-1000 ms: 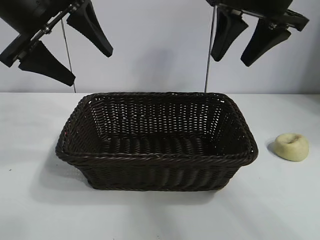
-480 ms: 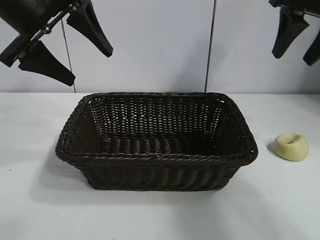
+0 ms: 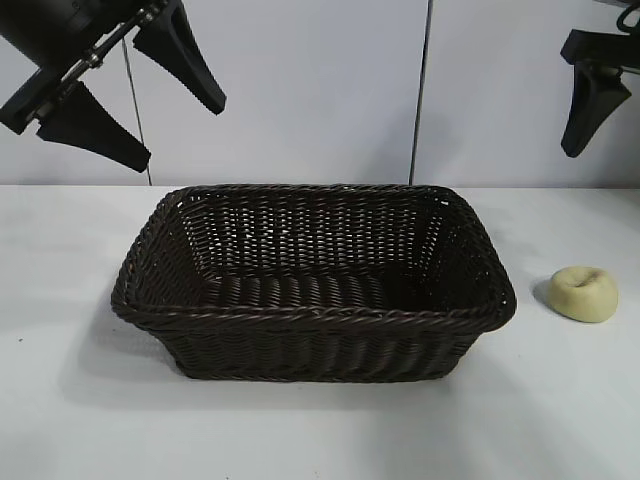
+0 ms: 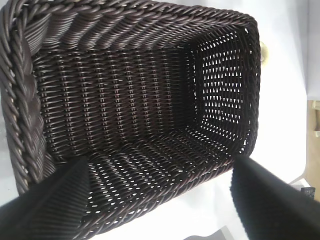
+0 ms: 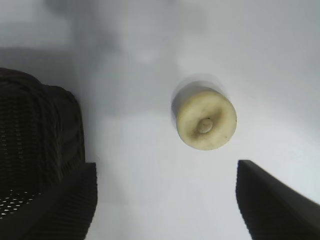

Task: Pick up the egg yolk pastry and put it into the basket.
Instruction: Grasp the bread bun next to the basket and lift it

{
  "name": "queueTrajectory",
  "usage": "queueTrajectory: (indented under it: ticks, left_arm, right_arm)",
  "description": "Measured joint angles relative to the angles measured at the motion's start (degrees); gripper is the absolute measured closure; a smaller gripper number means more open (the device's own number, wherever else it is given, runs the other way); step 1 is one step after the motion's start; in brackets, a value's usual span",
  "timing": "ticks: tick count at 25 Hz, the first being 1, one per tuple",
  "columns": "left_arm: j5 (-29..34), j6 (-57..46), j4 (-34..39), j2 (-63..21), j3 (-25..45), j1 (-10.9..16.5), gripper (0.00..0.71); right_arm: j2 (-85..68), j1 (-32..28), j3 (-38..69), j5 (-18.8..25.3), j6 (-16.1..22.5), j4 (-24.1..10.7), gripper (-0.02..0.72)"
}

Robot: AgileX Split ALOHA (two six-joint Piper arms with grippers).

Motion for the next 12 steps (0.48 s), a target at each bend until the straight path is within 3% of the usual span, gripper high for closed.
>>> queueTrajectory:
  ticks: [6, 12]
  left_arm:
    - [0.00, 0.00, 0.00, 0.00, 0.00, 0.00, 0.144]
    - [0.00, 0.04, 0.00, 0.00, 0.00, 0.00, 0.144]
  right_arm:
    - [4.71, 0.00, 0.11, -1.56, 0.35, -0.27, 0.132]
    - [8.40, -0.04, 0.11, -1.87, 3.14, -4.93, 0.134]
